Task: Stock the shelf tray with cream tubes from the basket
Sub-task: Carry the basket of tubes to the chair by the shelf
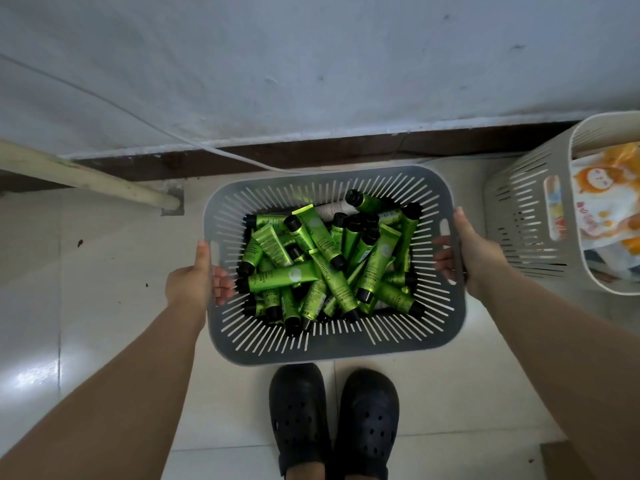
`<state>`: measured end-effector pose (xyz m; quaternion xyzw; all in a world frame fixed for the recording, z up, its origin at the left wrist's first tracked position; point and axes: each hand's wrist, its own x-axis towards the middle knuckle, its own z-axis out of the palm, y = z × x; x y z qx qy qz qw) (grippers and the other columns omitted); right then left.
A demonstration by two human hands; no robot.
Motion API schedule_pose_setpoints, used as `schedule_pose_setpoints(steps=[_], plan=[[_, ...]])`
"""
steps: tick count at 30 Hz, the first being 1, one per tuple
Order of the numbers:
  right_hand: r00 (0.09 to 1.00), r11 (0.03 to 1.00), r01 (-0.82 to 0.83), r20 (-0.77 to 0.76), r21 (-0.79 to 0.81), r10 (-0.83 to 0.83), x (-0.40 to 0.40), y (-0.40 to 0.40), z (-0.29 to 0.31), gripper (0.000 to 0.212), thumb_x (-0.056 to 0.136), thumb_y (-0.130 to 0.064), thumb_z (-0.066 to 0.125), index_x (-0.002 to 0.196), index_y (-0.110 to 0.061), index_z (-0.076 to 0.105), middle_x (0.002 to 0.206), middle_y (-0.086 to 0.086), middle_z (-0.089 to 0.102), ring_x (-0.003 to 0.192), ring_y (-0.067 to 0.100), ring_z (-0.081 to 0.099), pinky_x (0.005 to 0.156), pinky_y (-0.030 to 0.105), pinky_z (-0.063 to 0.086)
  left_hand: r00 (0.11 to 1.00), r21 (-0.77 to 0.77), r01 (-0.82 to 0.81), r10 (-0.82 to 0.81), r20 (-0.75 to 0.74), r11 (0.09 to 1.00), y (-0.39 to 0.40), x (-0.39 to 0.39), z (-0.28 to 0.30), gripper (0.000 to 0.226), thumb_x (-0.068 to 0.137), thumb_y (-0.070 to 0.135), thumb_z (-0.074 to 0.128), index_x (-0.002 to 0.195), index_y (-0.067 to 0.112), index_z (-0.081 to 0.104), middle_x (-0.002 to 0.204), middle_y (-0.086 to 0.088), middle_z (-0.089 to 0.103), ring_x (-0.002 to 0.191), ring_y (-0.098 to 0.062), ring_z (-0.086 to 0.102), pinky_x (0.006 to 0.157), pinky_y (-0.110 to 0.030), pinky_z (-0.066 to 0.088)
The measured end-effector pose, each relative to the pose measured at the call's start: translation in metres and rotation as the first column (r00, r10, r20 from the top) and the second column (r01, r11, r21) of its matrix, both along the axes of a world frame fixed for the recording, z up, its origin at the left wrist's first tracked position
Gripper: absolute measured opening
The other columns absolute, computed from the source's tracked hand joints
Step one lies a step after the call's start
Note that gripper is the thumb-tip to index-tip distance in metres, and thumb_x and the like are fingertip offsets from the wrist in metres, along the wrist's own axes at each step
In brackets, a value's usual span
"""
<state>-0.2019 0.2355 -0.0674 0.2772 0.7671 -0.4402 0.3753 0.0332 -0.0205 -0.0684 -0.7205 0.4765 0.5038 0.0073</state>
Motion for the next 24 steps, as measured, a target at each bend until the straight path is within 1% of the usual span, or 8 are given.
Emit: schedule_pose_setpoints(steps=[2,4,10,14,16,18,22,24], plan=[[0.999,1.000,-0.014,0.045,0.009,0.014,-0.003,0.002,0.007,0.060,0.085,-0.061,0.052,0.082,-0.002,0.063,0.066,0.011,0.058,0.052,0.021,0.052,0.053,0.030,0.043,1.000,0.024,-0.018,0.018,0.017,1.000,0.003,0.001,0.007,0.065,0.092,0.058,0.040,0.066,0.001,0.057,0.039,-0.005,0.058,0.031,-0.017,0.054,0.052,-0.032,0.046],[0.996,1.000,-0.032,0.089,0.000,0.031,-0.006,0.006,0.018,0.058,0.087,-0.059,0.050,0.078,-0.003,0.060,0.065,0.012,0.055,0.052,0.022,0.050,0.051,0.029,0.040,0.999,0.049,-0.031,0.031,0.016,0.998,0.007,0.003,0.018,0.065,0.092,0.057,0.042,0.066,0.000,0.057,0.035,-0.004,0.056,0.026,-0.014,0.052,0.053,-0.034,0.045],[0.980,0.998,-0.068,0.189,0.013,0.064,0.008,0.025,0.089,0.060,0.087,-0.063,0.046,0.072,-0.005,0.057,0.061,0.012,0.052,0.049,0.022,0.047,0.049,0.027,0.038,0.999,0.071,-0.017,0.015,0.031,0.997,0.013,0.019,0.093,0.064,0.091,0.057,0.044,0.069,-0.001,0.057,0.051,-0.014,0.060,0.025,-0.015,0.050,0.045,-0.028,0.043],[0.985,0.998,-0.058,0.165,0.037,0.051,0.028,0.034,0.175,0.057,0.087,-0.059,0.049,0.071,-0.005,0.057,0.058,0.009,0.052,0.045,0.021,0.047,0.046,0.026,0.037,1.000,0.068,-0.006,0.005,0.018,0.998,0.021,0.034,0.178,0.061,0.093,0.053,0.044,0.067,-0.002,0.055,0.037,-0.008,0.056,0.023,-0.015,0.047,0.032,-0.017,0.039],[0.992,0.997,-0.043,0.120,0.062,0.035,0.037,0.039,0.223,0.055,0.087,-0.057,0.052,0.070,-0.005,0.059,0.056,0.009,0.053,0.045,0.022,0.049,0.045,0.026,0.038,1.000,0.061,0.011,-0.012,0.012,0.998,0.023,0.041,0.228,0.061,0.092,0.054,0.045,0.069,-0.002,0.058,0.043,-0.010,0.059,0.025,-0.015,0.048,0.038,-0.022,0.044],[0.995,0.997,-0.032,0.099,0.073,0.025,0.046,0.041,0.274,0.055,0.085,-0.058,0.054,0.069,-0.006,0.060,0.054,0.008,0.055,0.046,0.021,0.051,0.045,0.026,0.039,1.000,0.057,0.007,-0.008,0.009,0.998,0.027,0.047,0.283,0.061,0.091,0.054,0.046,0.069,-0.001,0.059,0.038,-0.007,0.058,0.025,-0.014,0.050,0.043,-0.025,0.047],[0.998,0.998,-0.026,0.056,0.055,0.023,0.059,0.042,0.375,0.054,0.084,-0.058,0.056,0.068,-0.006,0.060,0.053,0.007,0.055,0.043,0.020,0.051,0.044,0.026,0.039,0.999,0.047,-0.036,0.037,-0.025,0.998,0.032,0.062,0.379,0.059,0.092,0.054,0.044,0.067,0.002,0.055,0.032,-0.003,0.053,0.023,-0.011,0.048,0.033,-0.016,0.042],[0.999,0.999,-0.040,0.028,0.032,0.039,0.069,0.041,0.417,0.054,0.083,-0.059,0.056,0.066,-0.008,0.060,0.051,0.006,0.054,0.042,0.019,0.051,0.045,0.027,0.039,0.996,0.065,-0.070,0.073,-0.047,0.995,0.034,0.080,0.416,0.060,0.090,0.058,0.045,0.067,0.004,0.055,0.033,-0.002,0.054,0.025,-0.012,0.049,0.042,-0.025,0.046]])
